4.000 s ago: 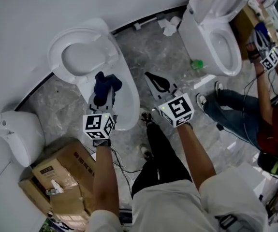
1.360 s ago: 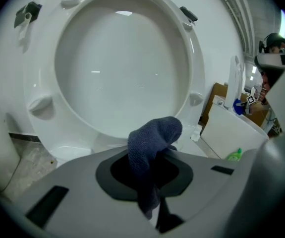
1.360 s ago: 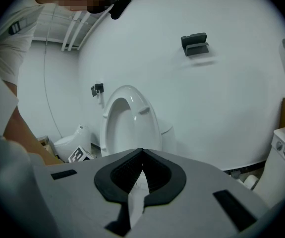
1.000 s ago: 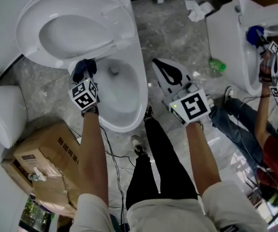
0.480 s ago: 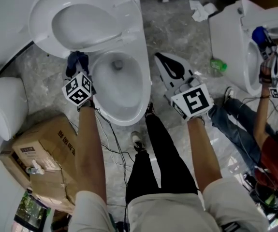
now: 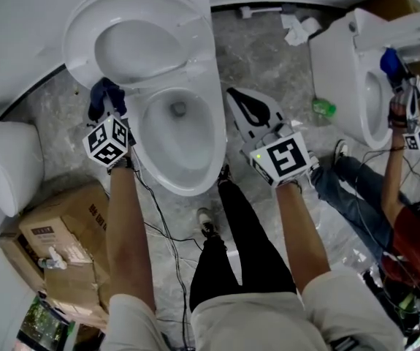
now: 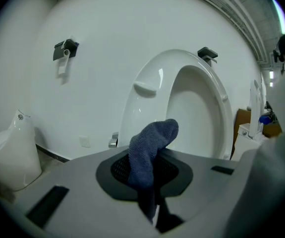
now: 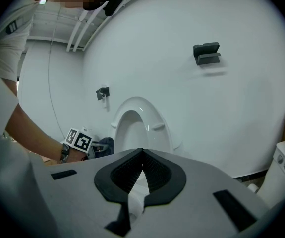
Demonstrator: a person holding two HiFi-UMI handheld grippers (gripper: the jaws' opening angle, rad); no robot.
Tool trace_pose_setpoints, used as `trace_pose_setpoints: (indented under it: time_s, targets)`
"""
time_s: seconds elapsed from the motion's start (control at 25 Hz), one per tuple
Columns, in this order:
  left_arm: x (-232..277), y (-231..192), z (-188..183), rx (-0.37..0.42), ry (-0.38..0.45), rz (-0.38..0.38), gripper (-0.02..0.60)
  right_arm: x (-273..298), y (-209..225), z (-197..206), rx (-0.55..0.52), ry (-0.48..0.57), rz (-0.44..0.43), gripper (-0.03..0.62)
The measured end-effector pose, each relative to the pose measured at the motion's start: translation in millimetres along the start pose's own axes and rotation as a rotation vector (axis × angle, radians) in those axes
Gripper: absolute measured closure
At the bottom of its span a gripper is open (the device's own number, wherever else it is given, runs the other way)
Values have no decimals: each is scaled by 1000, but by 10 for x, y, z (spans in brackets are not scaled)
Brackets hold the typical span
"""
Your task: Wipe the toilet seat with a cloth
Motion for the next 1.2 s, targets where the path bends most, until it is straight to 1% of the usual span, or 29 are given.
trace_pose_setpoints:
  time_s: [0.24, 0.4, 0.48, 0.6, 0.76, 0.88, 1.0, 1.12, 1.2]
  targets:
    - [-47, -9, -429, 11, 86, 16, 538, -11, -32, -223, -23, 29, 14, 574]
    - [-52, 15, -770, 44, 138, 22, 538, -45, 6, -312, -32, 45, 45, 574]
    - [-69, 31, -886, 48, 142, 15, 538, -64, 29, -334, -34, 48, 58, 574]
    - [-128, 73, -937, 52, 149, 17, 538, -120, 77, -344, -28, 44, 79, 574]
    - [-212, 162, -1121, 64, 205, 27, 538, -212, 149, -359, -26, 29, 99, 574]
    - [-224, 227, -1331, 89, 242, 45, 538, -276, 179, -381, -16, 31, 117, 574]
    - [-168, 332, -1584, 119, 274, 82, 538, -296, 199, -423, -13, 42, 124, 574]
    - [-110, 485, -1769, 149, 281, 107, 538, -340, 200, -425, -8, 46, 129, 574]
    - [-79, 566, -1857, 168, 274, 99, 538, -380, 217, -429, 0, 53, 134, 574]
Point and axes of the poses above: the fingertips, and each gripper's own axes: x forward along the fingers, y to its right, z out of its underside, the point moved 6 cm from there along -x, backward along the fingers, and after that the axes turned 1 degree about z, right-handed, at the moved point
